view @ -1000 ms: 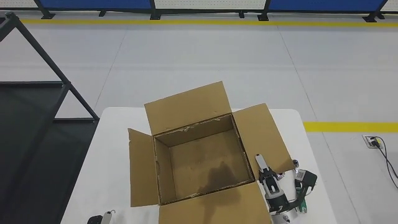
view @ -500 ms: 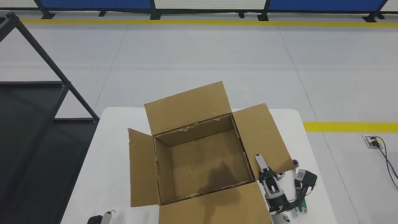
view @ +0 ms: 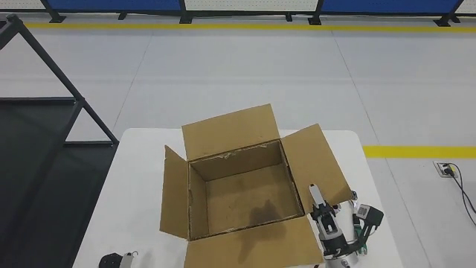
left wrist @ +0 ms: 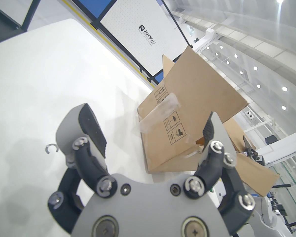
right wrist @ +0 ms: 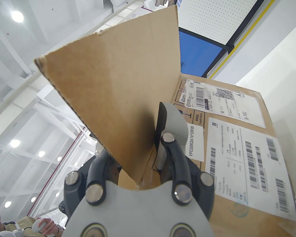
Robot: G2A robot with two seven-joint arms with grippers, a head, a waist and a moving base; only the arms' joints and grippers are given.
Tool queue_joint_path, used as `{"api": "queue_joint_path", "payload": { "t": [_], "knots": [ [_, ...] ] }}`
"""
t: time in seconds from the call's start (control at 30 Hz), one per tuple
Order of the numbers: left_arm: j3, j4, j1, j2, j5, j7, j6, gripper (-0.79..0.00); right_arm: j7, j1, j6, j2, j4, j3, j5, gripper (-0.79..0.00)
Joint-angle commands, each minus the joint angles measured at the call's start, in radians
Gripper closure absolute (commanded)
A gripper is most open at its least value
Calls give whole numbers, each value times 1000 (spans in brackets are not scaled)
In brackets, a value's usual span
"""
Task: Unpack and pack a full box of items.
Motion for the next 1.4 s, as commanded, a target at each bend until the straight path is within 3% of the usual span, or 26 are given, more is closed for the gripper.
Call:
{"api": "queue_joint_path", "payload": {
  "t": [0.0,0.4,0.73,0.87,1.0,1.17,1.37],
  "knots": [
    [5,-5,5,-1,9,17,-3,-785,-2,0,-1,-1,2,-1,5,0],
    [48,-43,27,-7,150,94,-11,-785,-42,-1,-50,-10,18,-15,8,0],
    [40,8,-21,-10,142,141,52,-785,-79,9,-75,-23,31,-38,86,0],
    [16,65,-70,-9,265,212,107,-785,-66,17,-80,-26,35,-40,132,0],
    [-10,119,-115,-1,464,257,124,-785,-54,21,-78,-28,37,-39,163,0],
    [-19,167,-147,7,712,340,209,-785,-51,16,-53,-31,31,-35,182,0],
    [-13,177,-152,6,726,349,231,-785,-43,14,-30,-31,28,-31,170,0]
  ]
}}
